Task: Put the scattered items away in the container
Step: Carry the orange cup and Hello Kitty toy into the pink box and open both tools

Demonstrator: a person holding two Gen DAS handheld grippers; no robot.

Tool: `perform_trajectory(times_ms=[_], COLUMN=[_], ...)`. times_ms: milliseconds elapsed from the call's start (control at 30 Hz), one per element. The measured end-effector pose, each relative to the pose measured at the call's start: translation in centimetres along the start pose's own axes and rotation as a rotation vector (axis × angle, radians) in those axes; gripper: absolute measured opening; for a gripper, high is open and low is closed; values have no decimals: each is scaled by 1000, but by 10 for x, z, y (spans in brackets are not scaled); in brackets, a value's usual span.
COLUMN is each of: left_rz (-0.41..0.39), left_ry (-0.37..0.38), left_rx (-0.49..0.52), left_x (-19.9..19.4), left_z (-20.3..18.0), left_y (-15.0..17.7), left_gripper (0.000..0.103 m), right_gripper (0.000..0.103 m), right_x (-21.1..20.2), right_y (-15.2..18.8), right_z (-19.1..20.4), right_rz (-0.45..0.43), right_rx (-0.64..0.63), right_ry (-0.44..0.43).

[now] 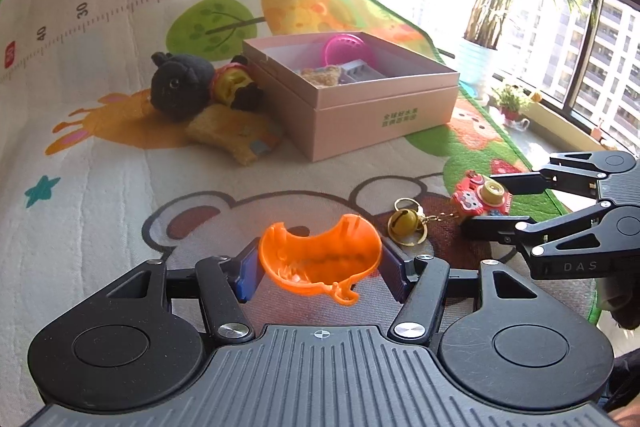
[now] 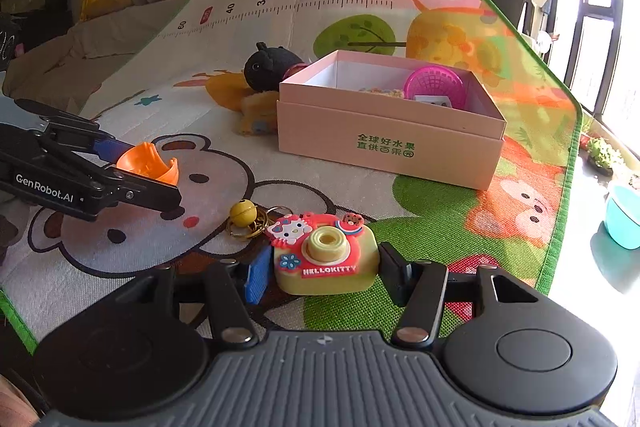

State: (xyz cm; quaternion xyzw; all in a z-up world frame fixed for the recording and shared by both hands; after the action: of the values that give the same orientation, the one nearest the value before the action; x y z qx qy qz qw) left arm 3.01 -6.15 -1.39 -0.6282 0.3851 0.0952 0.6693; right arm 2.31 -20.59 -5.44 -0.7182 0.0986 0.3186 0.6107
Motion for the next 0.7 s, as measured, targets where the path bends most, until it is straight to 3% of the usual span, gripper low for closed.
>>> perform_trajectory(times_ms=[433, 700], left_rz=[-6, -3], left_ry=[68, 115], left_rx=[86, 149], left_x=[-12, -13], left_z=[-36, -56], left_y=[-3, -11], left_gripper=[65, 65], right_gripper=[56, 56], right_x=[-40, -58], right_y=[-10, -17], right_z=[-20, -20], right_rz=[-50, -74], right_rx=[-11, -19], right_ry=[64, 53])
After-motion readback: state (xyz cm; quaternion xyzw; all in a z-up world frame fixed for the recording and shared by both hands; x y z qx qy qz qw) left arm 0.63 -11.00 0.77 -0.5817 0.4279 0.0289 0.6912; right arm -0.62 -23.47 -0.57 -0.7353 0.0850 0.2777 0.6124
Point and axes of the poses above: each gripper's, at about its wrist camera, not at the fingertips, and x roughly the way its jaws point, z to its left, y to its underside, the point moved 7 cm from there along x, roughly the way its jaws point, and after that the axes turned 2 degrees about y, right-handed, at the moved point
